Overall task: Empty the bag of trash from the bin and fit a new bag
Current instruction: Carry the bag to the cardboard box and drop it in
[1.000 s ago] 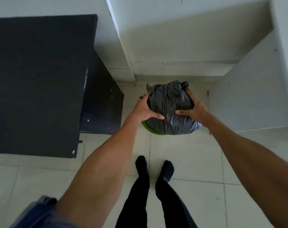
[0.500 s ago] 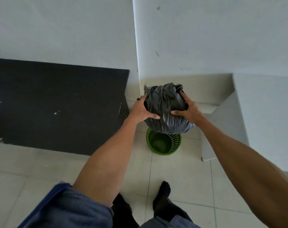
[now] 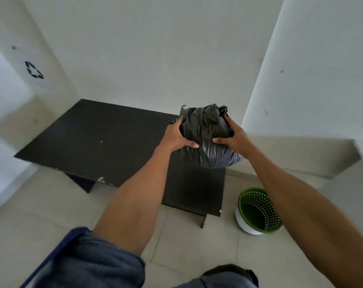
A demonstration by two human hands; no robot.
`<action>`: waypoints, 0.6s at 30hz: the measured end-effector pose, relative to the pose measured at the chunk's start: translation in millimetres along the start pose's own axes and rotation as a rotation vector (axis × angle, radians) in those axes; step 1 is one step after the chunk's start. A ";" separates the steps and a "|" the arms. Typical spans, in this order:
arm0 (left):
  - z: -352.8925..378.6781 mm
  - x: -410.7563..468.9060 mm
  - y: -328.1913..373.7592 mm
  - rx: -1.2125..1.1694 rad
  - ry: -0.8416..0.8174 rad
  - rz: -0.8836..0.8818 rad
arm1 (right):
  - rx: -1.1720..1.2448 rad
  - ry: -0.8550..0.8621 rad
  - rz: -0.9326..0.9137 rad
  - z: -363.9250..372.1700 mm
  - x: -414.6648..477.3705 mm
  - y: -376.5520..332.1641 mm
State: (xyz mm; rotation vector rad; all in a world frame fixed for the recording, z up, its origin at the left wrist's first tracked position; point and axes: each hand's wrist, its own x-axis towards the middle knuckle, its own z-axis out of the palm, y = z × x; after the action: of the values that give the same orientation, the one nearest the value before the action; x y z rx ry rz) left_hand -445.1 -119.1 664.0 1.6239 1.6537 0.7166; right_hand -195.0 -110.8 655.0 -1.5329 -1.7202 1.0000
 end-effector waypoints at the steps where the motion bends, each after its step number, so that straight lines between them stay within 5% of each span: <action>1: -28.8 -7.8 -17.3 -0.004 0.027 -0.013 | -0.010 -0.021 -0.018 26.0 4.5 -21.7; 11: -308.1 -52.6 -236.6 0.007 0.304 -0.150 | -0.063 -0.313 -0.256 318.4 89.3 -233.7; 18: -517.2 -34.0 -369.7 0.118 0.473 -0.164 | -0.031 -0.372 -0.371 531.3 181.6 -371.8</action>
State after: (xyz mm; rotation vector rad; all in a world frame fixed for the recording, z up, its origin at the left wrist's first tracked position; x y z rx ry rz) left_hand -1081.3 -130.9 685.6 1.4458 2.1721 0.9876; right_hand -860.9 -16.8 688.3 -1.0298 -2.1833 1.1098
